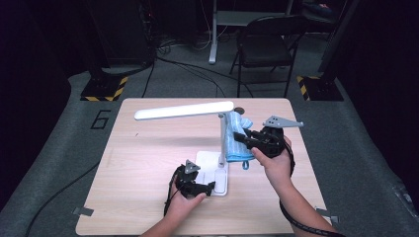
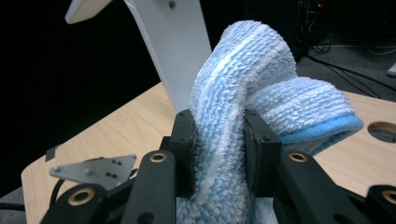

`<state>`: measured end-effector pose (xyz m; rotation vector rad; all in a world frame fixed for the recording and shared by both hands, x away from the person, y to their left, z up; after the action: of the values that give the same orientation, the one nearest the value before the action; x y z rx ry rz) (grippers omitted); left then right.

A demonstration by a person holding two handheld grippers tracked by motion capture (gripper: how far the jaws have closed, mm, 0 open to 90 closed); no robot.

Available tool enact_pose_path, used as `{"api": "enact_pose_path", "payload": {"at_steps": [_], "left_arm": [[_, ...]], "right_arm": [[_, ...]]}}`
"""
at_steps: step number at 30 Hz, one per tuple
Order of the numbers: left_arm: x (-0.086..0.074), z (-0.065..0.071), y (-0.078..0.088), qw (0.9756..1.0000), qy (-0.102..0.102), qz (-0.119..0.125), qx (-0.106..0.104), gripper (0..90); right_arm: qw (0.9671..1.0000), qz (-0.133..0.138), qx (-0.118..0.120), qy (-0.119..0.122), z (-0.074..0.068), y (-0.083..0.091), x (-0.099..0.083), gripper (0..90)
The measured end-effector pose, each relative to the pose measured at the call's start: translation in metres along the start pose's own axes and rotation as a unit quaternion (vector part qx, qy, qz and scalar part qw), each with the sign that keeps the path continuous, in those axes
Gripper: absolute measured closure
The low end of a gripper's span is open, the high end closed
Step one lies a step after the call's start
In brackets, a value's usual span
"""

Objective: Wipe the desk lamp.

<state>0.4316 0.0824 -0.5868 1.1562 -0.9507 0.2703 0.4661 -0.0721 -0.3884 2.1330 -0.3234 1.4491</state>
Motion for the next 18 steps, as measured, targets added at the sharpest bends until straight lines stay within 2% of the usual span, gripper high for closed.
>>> {"api": "enact_pose_path", "payload": {"at_steps": [6, 18], "left_arm": [[0.000, 0.000, 0.000, 1.0000, 0.000, 0.000, 0.000, 0.0], [0.000, 0.000, 0.000, 1.0000, -0.001, -0.002, 0.000, 0.0]], "right_arm": [[0.9998, -0.002, -0.018, -0.007, 0.012, 0.009, -0.013, 68.2], [0.9991, -0.004, -0.035, -0.026, 0.030, 0.024, -0.033, 67.9]]}}
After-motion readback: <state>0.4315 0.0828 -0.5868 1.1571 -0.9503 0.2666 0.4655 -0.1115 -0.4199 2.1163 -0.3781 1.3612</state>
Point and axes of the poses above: each handheld gripper's, and its own axes: y roughly backward along the jaws, x roughly out of its top, z roughly to its right, the point moved 9 cm from there along -y, roughly forward along the jaws, and after that the axes turned 8 degrees about x, right-handed, at the moved point
